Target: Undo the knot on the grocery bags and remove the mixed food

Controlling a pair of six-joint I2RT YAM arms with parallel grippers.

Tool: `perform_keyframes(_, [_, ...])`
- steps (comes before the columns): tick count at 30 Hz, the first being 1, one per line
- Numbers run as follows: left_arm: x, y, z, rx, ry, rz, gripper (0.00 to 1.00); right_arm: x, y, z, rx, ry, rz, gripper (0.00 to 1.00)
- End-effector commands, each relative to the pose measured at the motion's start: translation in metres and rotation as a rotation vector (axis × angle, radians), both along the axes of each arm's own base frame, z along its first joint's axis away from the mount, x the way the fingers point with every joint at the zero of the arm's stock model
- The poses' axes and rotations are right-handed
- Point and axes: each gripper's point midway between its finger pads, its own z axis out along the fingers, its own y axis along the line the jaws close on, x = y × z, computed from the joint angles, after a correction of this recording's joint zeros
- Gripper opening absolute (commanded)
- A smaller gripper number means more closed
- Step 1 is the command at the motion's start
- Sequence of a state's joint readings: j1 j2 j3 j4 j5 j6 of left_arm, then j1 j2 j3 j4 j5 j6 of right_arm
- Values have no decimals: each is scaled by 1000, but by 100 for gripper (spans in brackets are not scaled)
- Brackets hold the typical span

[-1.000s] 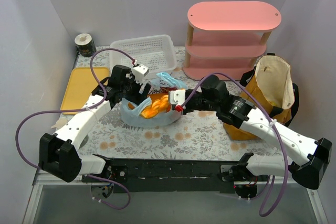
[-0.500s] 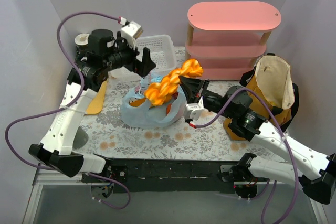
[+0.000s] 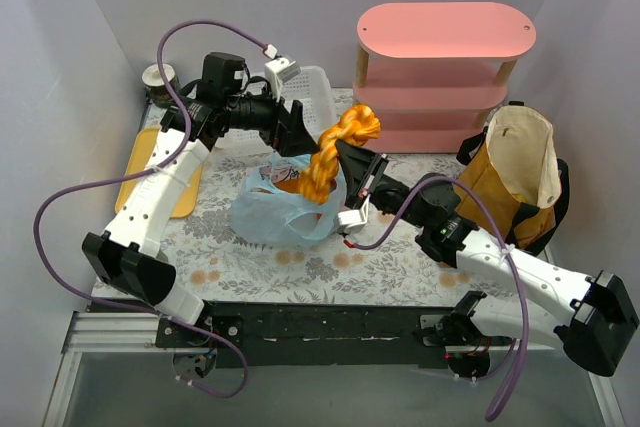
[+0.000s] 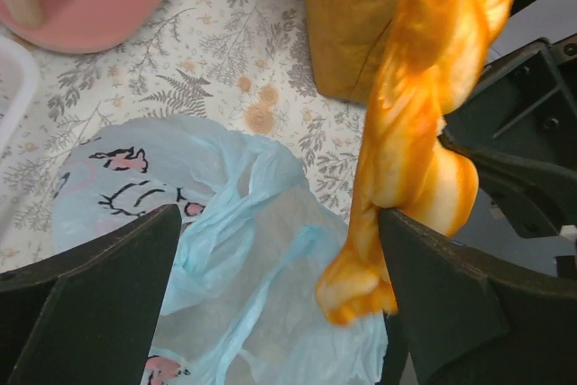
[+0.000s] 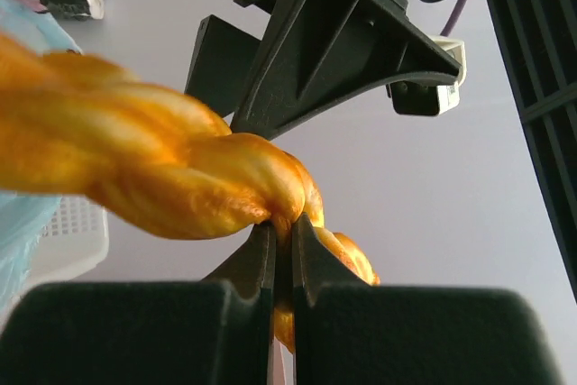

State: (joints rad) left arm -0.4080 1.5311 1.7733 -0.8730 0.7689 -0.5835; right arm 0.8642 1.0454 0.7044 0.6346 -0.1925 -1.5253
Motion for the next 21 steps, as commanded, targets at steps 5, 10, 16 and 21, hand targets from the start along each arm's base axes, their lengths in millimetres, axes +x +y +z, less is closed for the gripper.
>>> perform_keyframes(5, [-24, -10, -2, -55, 110, -137, 64, -1, -1, 44, 92, -178, -19, 1])
perform_keyframes(10, [-30, -11, 0, -70, 112, -166, 63, 9, 2, 39, 88, -158, -43, 1])
perform_keyframes(16, [-34, -11, -6, -73, 121, -178, 21, 17, 7, 29, 76, -131, -53, 1])
perform_keyframes(21, [-17, -6, 1, -45, 44, -108, 0, 27, 8, 21, 75, -75, -83, 26])
